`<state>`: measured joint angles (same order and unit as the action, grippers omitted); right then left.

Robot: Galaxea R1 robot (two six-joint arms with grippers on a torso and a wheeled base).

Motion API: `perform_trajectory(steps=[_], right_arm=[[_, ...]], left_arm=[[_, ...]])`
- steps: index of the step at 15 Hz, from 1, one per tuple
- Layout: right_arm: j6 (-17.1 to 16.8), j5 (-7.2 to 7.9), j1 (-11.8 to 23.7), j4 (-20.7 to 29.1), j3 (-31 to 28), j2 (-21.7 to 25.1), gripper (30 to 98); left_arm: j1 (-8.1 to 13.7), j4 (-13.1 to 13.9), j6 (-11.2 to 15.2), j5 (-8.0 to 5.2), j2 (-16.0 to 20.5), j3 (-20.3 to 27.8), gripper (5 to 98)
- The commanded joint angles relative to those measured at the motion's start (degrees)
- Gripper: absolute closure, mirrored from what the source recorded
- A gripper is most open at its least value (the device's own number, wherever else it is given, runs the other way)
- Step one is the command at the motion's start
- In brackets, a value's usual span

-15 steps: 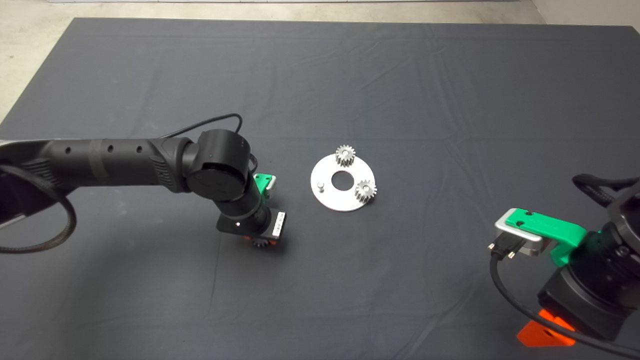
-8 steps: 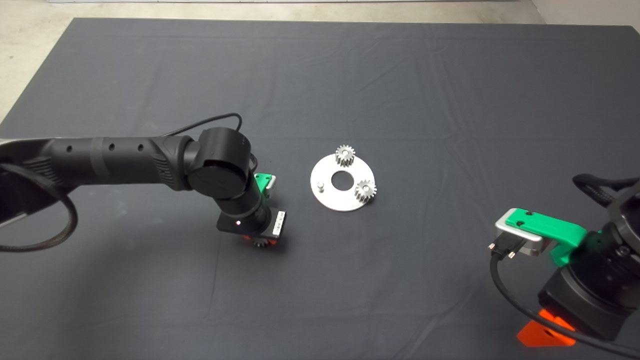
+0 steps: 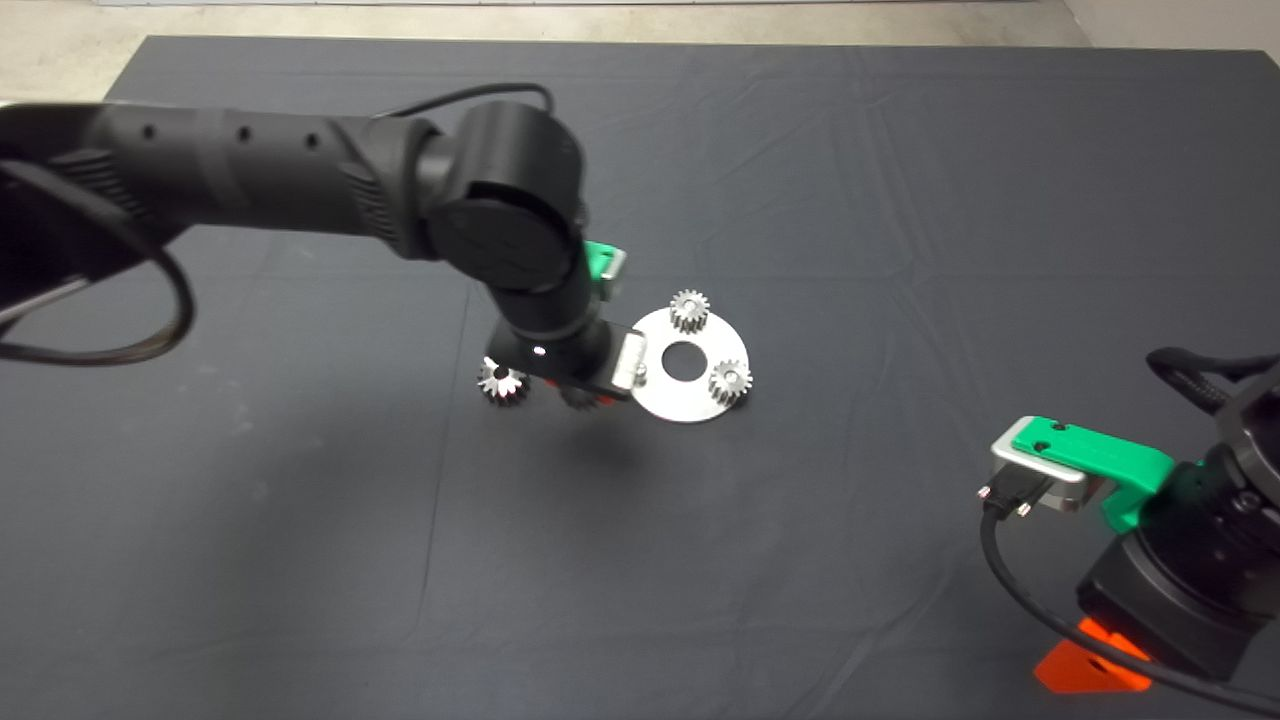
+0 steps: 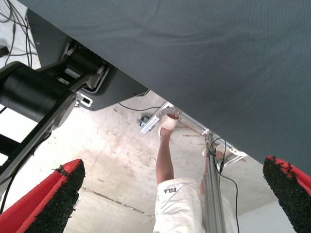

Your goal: Remove an incorrectly installed larger gear and replace it with the correct smaller gear

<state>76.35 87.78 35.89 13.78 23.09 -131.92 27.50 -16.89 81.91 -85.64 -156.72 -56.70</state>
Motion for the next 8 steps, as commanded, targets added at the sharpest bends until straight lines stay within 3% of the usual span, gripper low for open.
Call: perform_trajectory(steps=[1, 4, 8], right_arm=[[0.29, 4.85, 1.29, 1.43, -0.17, 0.03, 31.6], [0.24, 4.91, 1.29, 1.43, -0.17, -0.06, 31.6], [0.26, 4.94, 1.29, 1.43, -0.17, 0.03, 31.6]], left_arm=[[1.24, 0.63, 0.27, -0.63, -0.42, -3.87, 68.2], [1.07, 0.71, -2.18, -0.93, -6.22, -14.0, 68.2], [0.19, 0.37, -2.54, -1.23, -8.5, -20.24, 68.2]])
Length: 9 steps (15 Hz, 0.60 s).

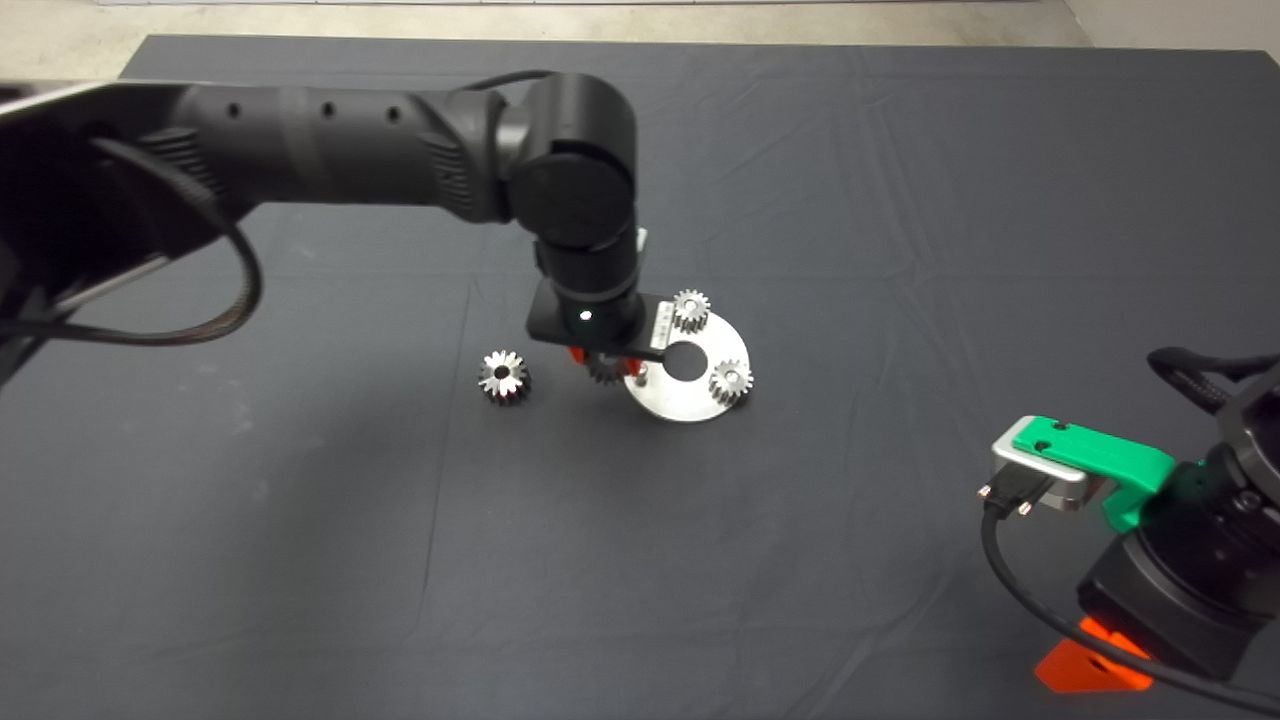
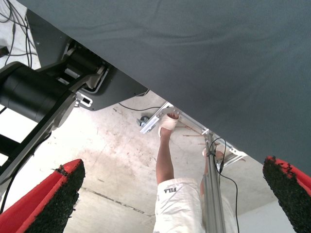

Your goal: Remove an incorrectly installed larger gear and replace it with the correct smaller gear

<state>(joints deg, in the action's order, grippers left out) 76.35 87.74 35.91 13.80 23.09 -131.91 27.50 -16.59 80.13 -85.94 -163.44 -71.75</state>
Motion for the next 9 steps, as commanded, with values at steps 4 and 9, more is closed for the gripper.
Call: perform_trajectory(steps=[4, 9], right_arm=[[0.2, 4.99, 1.27, 1.41, -0.17, 0.03, 31.6], [0.2, 4.9, 1.28, 1.41, -0.17, 0.01, 31.6]], left_arm=[[-1.31, 0.07, -1.63, -0.89, -2.19, -9.51, 68.2], [-1.42, 0.16, -2.08, -0.98, -2.47, -10.5, 68.2]])
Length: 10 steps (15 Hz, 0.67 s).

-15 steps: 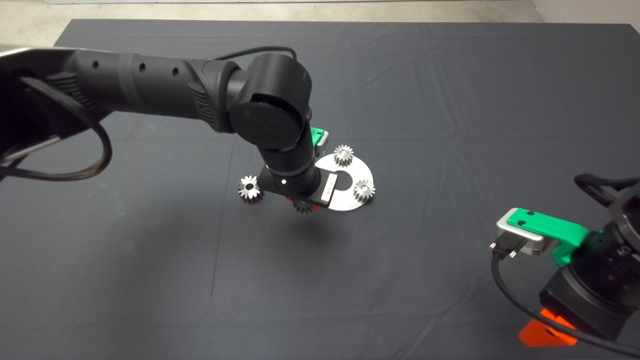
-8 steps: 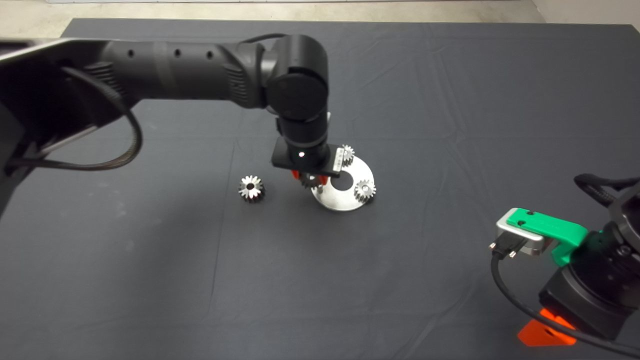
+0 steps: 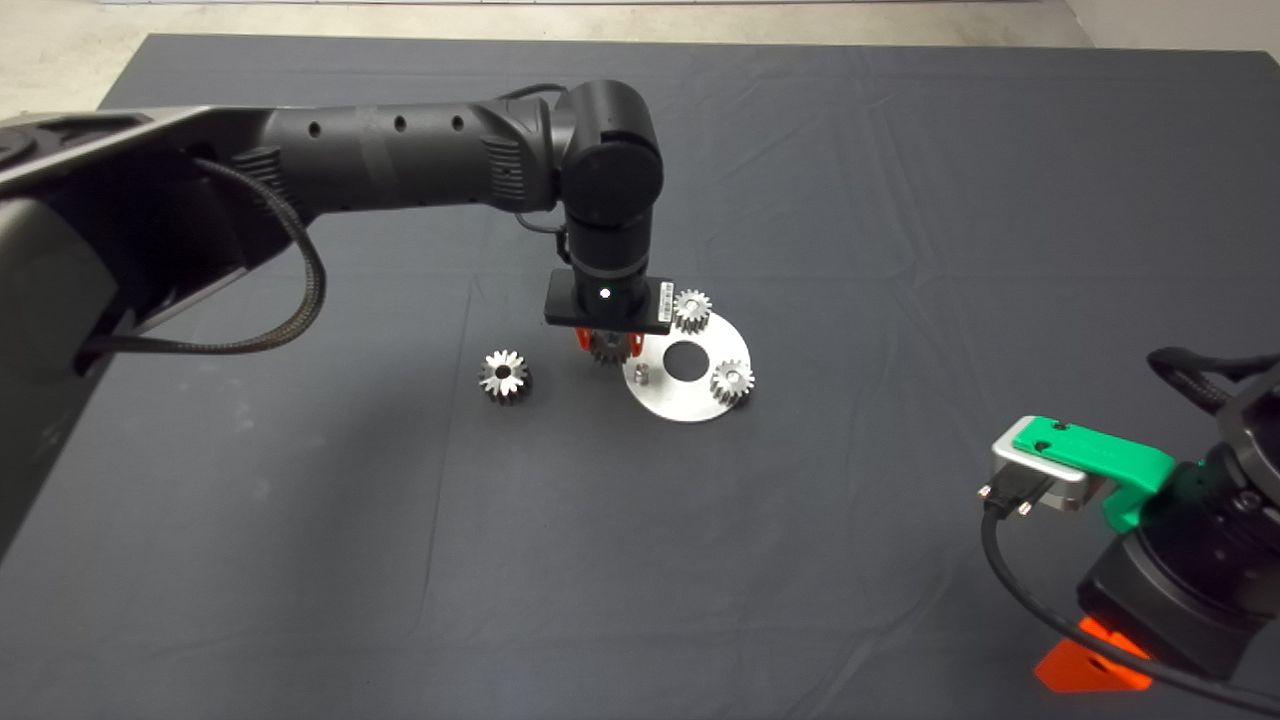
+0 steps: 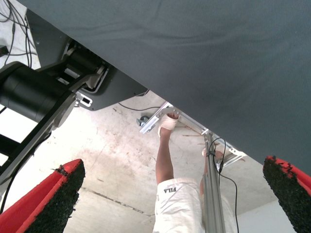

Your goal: Remove an incorrectly installed larger gear and replace it with the correct smaller gear

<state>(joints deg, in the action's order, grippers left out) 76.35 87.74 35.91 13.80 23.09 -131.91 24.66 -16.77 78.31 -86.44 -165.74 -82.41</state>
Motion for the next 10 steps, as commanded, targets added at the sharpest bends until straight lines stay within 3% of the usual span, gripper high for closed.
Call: perform_trajectory(steps=[1, 10], right_arm=[[0.2, 4.9, 1.27, 1.41, -0.17, -0.06, 31.6], [0.29, 4.99, 1.36, 1.41, -0.17, 0.03, 31.6]], left_arm=[[1.36, 0.34, -0.27, -0.48, -0.16, 0.16, 68.2], [1.09, 0.6, -0.18, -0.13, -0.16, 0.69, 68.3]])
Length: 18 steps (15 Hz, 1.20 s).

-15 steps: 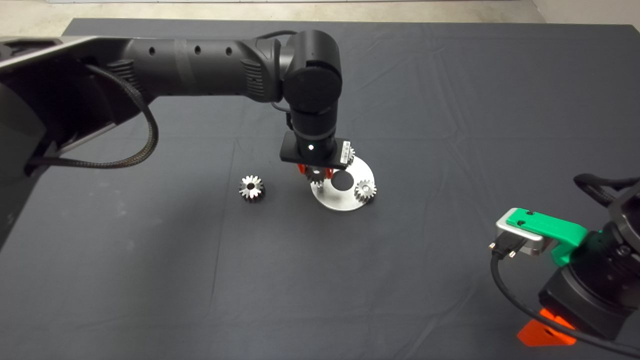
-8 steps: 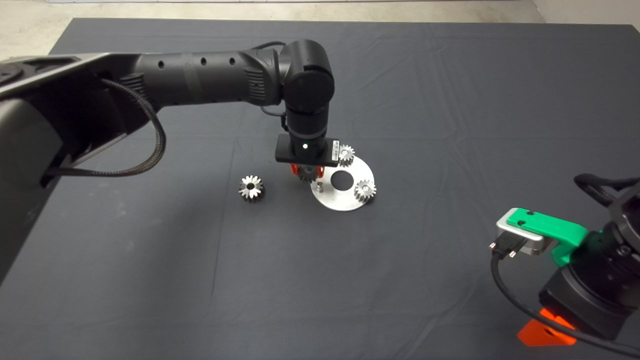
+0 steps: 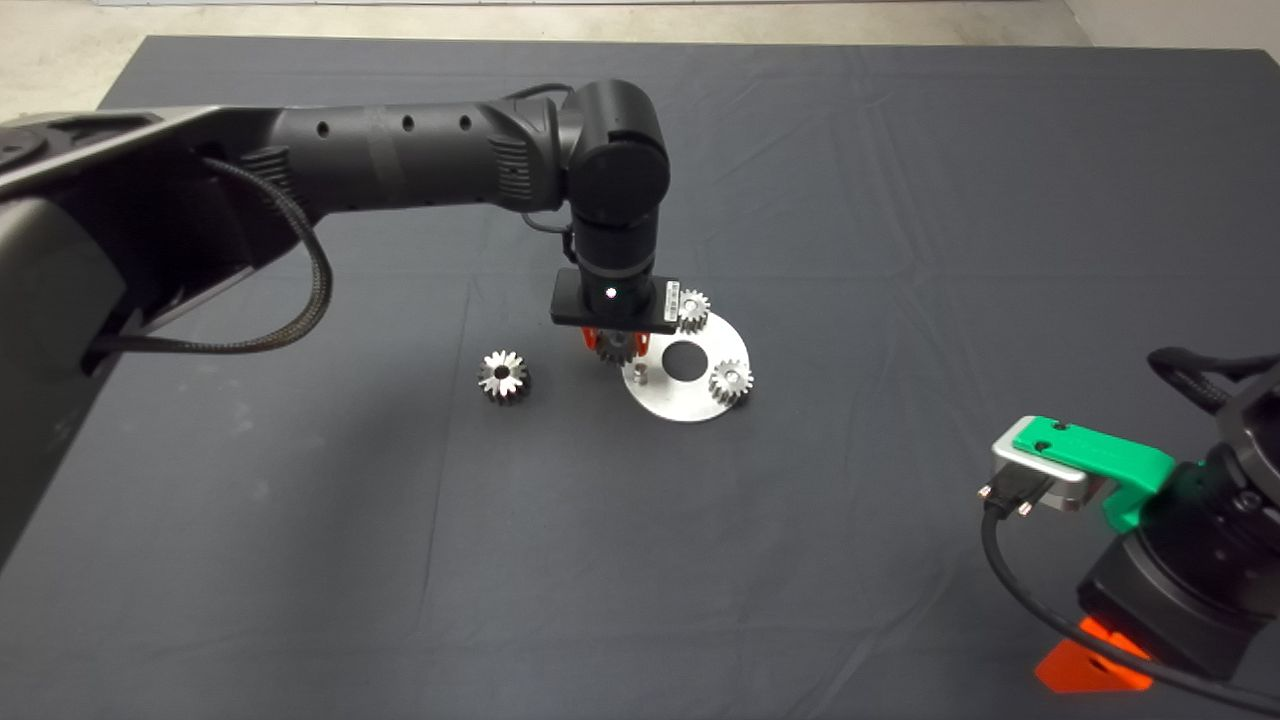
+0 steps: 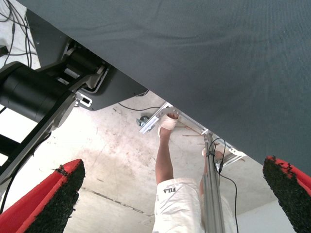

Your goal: Remove an incorrectly installed larger gear and replace it with the correct smaller gear

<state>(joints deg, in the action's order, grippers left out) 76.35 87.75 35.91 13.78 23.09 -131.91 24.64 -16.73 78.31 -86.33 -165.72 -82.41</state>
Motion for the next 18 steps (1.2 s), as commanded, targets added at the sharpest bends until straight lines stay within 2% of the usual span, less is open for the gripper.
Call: perform_trajectory(steps=[1, 8, 18], right_arm=[[0.21, 4.97, 1.27, 1.43, -0.17, 0.03, 31.6], [0.2, 4.89, 1.71, 1.43, -0.17, 0.03, 31.6], [0.2, 4.89, 1.71, 1.43, -0.17, 0.03, 31.6]], left_arm=[[0.51, 0.55, -0.18, -0.24, -0.11, 0.6, 68.3], [-0.81, 0.47, -0.18, -0.24, -0.18, 0.51, 68.3], [-0.46, 0.47, 0.17, -0.06, -0.34, 1.21, 68.3]])
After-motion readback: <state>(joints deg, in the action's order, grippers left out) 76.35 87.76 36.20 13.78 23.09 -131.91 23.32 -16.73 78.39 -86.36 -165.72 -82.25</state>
